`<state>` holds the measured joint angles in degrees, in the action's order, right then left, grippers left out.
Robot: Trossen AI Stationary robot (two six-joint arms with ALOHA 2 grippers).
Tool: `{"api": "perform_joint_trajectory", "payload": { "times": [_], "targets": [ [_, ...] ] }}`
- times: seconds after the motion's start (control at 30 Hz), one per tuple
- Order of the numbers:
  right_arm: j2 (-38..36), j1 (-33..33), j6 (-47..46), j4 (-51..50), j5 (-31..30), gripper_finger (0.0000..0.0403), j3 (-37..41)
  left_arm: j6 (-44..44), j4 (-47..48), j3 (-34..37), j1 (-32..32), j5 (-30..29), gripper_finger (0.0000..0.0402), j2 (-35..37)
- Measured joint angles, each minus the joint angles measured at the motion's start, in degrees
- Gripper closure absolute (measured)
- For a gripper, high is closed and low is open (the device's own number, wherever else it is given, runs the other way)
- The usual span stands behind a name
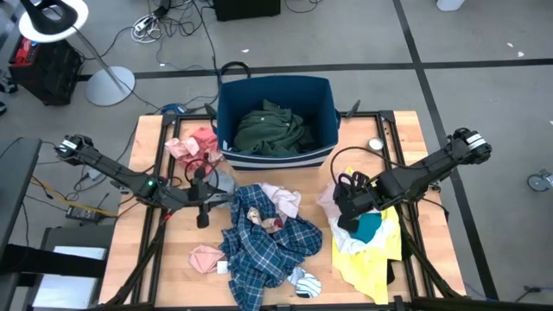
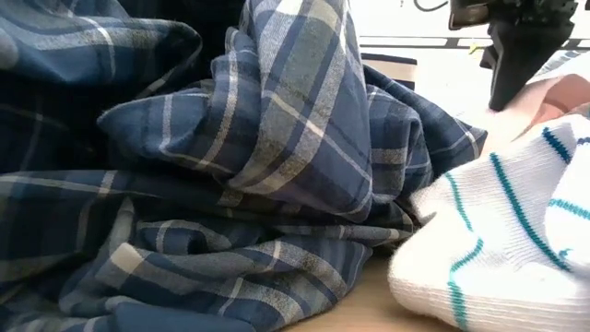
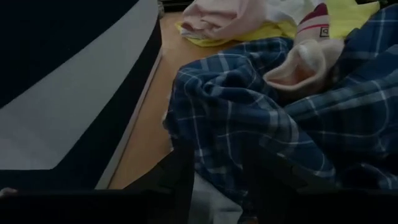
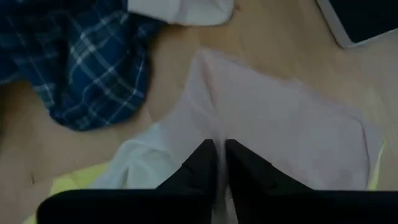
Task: Sort clothes
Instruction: Put the pink underwear into the blue bin
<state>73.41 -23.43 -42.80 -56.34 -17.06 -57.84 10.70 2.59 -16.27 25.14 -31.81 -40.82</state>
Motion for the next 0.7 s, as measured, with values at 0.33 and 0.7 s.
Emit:
{"api": "perform_joint_trajectory", "payload": {
  "times": [0.33,0.7],
  "targets": [
    [0.0,4.2,5.4,4.4,5.1,0.0351,0.0,-1.2,0.0,0.0,0.0,0.0,0.0264,0.0],
    [0.0,6.7,6.4,4.4,5.0,0.0397,0.0,-1.5,0.0,0.0,0.0,0.0,0.0264,0.0]
  ]
}}
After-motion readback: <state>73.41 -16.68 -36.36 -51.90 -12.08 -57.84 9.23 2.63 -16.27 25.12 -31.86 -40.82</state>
